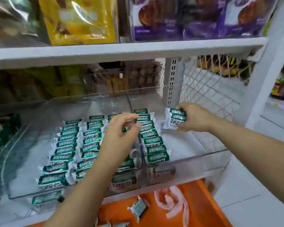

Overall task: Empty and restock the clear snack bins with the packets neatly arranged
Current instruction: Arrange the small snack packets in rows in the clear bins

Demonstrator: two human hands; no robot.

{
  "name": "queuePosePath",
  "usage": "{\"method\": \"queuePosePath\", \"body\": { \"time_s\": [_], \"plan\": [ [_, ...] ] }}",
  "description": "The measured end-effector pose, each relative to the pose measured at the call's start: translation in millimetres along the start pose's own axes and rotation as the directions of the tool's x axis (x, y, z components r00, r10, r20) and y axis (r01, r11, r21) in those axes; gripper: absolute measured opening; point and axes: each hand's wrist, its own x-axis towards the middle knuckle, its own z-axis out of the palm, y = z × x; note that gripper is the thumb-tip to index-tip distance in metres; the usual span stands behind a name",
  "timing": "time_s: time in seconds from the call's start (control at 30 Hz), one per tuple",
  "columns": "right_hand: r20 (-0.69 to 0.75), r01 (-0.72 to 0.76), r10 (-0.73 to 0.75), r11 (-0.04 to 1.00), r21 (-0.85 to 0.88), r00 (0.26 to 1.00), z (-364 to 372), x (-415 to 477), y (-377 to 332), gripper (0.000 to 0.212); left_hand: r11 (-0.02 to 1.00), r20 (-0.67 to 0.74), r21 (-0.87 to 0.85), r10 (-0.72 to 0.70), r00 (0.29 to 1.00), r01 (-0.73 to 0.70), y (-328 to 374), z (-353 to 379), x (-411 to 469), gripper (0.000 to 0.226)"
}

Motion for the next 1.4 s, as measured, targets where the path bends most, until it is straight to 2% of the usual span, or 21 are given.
{"method": "queuePosePath", "body": {
  "time_s": [0.1,0.2,0.23,0.33,0.4,0.5,0.57,0.63,0.77,0.93,1.0,1.07,1.13,1.2,1.27,1.33,1.4],
  "plan": [
    [0.074,-0.045,0.054,0.991,-0.126,0.996,24,48,9,0.035,0.998,-0.001,-0.054,-0.010,1.000,0.010,-4,0,1,0.020],
    [0.120,-0.024,0.048,0.981,-0.193,0.992,43,81,6,0.068,0.998,0.000,-0.055,0.027,1.000,-0.027,-8,0,1,0.014],
    [0.130,-0.006,0.031,0.981,-0.192,0.991,48,89,3,0.073,0.998,0.004,-0.057,0.029,1.000,-0.028,-9,0,1,0.012],
    [0.091,0.004,0.012,0.985,-0.172,0.996,57,102,-1,0.071,0.997,0.012,-0.079,0.010,1.000,-0.009,-12,0,0,0.011],
    [0.037,-0.072,0.078,0.985,-0.157,0.996,56,100,4,0.073,0.994,0.023,-0.106,-0.015,1.000,0.018,-13,-1,-1,0.010],
    [0.015,-0.238,0.238,0.971,0.028,0.971,52,94,14,0.079,0.993,0.040,-0.105,-0.039,0.998,0.043,-12,-1,-3,0.010],
    [0.044,-0.245,0.241,0.947,0.208,0.969,54,91,13,0.067,0.992,0.041,-0.112,-0.046,0.998,0.050,-11,-1,-4,0.011],
    [0.023,-0.218,0.219,0.943,0.253,0.975,60,92,8,0.054,0.990,0.045,-0.127,-0.057,0.997,0.062,-10,-1,-4,0.012],
    [-0.017,-0.167,0.168,0.985,0.032,0.986,65,96,-3,0.066,0.990,0.034,-0.127,-0.062,0.998,0.065,-9,-1,-4,0.010],
    [0.058,-0.177,0.176,0.984,0.010,0.983,47,85,-5,0.077,0.993,0.012,-0.113,-0.039,0.999,0.040,-8,0,-4,0.010],
    [0.058,-0.164,0.165,0.986,-0.015,0.985,34,73,-9,0.074,0.996,0.009,-0.084,-0.017,1.000,0.018,-7,1,-4,0.009],
    [0.011,-0.123,0.123,0.992,-0.010,0.992,23,55,-16,0.066,0.999,0.000,-0.052,-0.003,1.000,0.003,-6,0,-3,0.010],
    [-0.076,-0.053,0.059,0.995,0.082,0.995,20,29,-30,0.056,0.999,-0.052,0.021,0.038,0.998,-0.037,-4,-2,-6,0.012],
    [-0.209,0.059,-0.017,0.978,0.199,0.978,24,-4,-47,0.040,0.983,-0.134,0.118,0.153,0.979,-0.138,-1,-6,-16,0.016],
    [-0.378,0.192,-0.085,0.947,0.256,0.922,33,-45,-71,0.021,0.950,-0.173,0.190,0.282,0.944,-0.249,3,-16,-38,0.016],
    [-0.537,0.345,-0.172,0.908,0.239,0.826,46,-91,-95,0.013,0.904,-0.119,0.273,0.371,0.921,-0.329,-2,-30,-70,0.018],
    [-0.568,0.437,-0.248,0.871,0.223,0.784,66,-132,-119,0.009,0.874,0.023,0.325,0.375,0.927,-0.362,-16,-49,-105,0.024]
  ]
}}
